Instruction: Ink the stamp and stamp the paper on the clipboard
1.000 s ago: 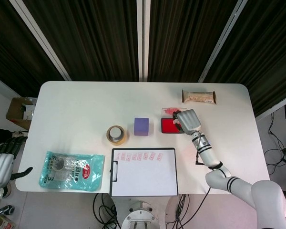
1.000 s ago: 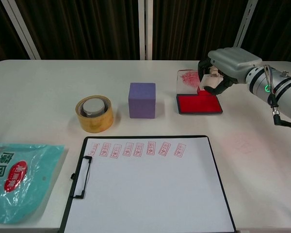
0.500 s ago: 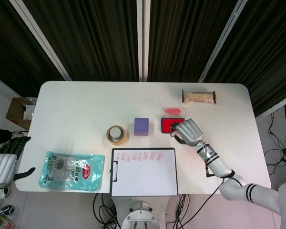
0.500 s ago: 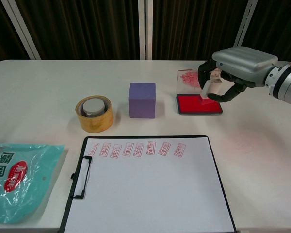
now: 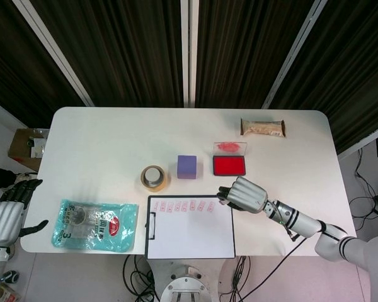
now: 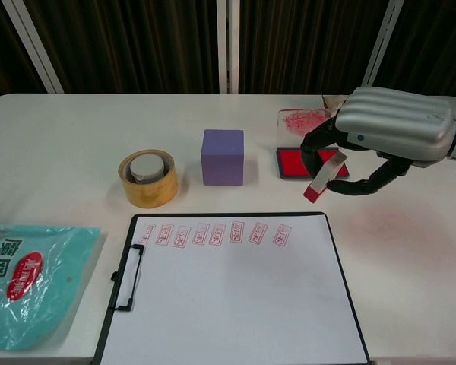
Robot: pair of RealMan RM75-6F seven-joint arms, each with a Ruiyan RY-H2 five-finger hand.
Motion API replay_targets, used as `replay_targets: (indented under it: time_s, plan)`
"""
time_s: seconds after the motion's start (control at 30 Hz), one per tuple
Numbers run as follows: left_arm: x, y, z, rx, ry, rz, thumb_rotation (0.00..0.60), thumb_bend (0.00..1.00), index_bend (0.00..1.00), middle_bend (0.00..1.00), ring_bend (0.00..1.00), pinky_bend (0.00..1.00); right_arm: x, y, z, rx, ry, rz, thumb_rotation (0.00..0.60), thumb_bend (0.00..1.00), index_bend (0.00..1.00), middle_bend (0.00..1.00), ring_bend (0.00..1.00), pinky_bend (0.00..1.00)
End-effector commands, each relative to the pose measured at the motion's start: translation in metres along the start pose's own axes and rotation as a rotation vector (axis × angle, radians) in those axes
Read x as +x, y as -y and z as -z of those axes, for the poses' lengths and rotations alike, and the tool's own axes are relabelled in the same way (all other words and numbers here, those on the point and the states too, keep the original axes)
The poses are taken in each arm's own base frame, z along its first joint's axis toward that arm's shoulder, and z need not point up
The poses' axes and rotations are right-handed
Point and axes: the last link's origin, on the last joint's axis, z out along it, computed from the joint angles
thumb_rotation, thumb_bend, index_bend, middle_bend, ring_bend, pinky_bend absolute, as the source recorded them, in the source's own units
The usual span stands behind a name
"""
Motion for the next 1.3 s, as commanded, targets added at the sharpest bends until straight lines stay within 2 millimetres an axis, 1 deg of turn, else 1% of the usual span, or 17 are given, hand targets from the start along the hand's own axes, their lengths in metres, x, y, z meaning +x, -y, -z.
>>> replay_targets:
  time_s: [0.03,0.17,0.3,0.47,0.63,0.93,1.3]
  plan:
    - [0.000,0.000,0.000,0.001,0.001,-0.002,0.600,0.00,0.14,0.15,0.12,0.24,-0.008,0.008,0.003,0.227,-0.031,0.099,0.600,0.40,1.00,0.88,0.96,1.00]
    - [0.001,0.000,-0.002,0.002,0.001,-0.007,0.600,0.00,0.14,0.15,0.12,0.24,-0.011,0.002,0.002,0.301,-0.019,0.131,0.600,0.40,1.00,0.88,0.96,1.00]
    - [0.001,0.000,-0.003,0.008,0.005,-0.011,0.600,0.00,0.14,0.15,0.12,0.24,-0.015,-0.002,0.002,0.311,0.007,0.097,0.600,0.41,1.00,0.88,0.96,1.00]
    - [0.000,0.001,-0.005,0.014,0.011,-0.015,0.600,0.00,0.14,0.15,0.12,0.24,-0.013,-0.005,-0.001,0.358,0.003,0.132,0.600,0.41,1.00,0.87,0.96,1.00]
    - [-0.003,0.001,-0.007,0.016,0.014,-0.012,0.600,0.00,0.14,0.15,0.12,0.24,-0.020,-0.013,-0.006,0.303,0.042,0.095,0.600,0.41,1.00,0.85,0.96,1.00]
    - [-0.005,0.005,-0.008,0.027,0.020,-0.011,0.600,0.00,0.14,0.15,0.12,0.24,-0.029,-0.020,-0.010,0.269,0.110,0.090,0.600,0.42,1.00,0.85,0.96,1.00]
    - [-0.005,0.009,-0.008,0.035,0.021,-0.009,0.600,0.00,0.14,0.15,0.12,0.24,-0.038,-0.019,-0.019,0.252,0.138,0.080,0.600,0.41,1.00,0.85,0.96,1.00]
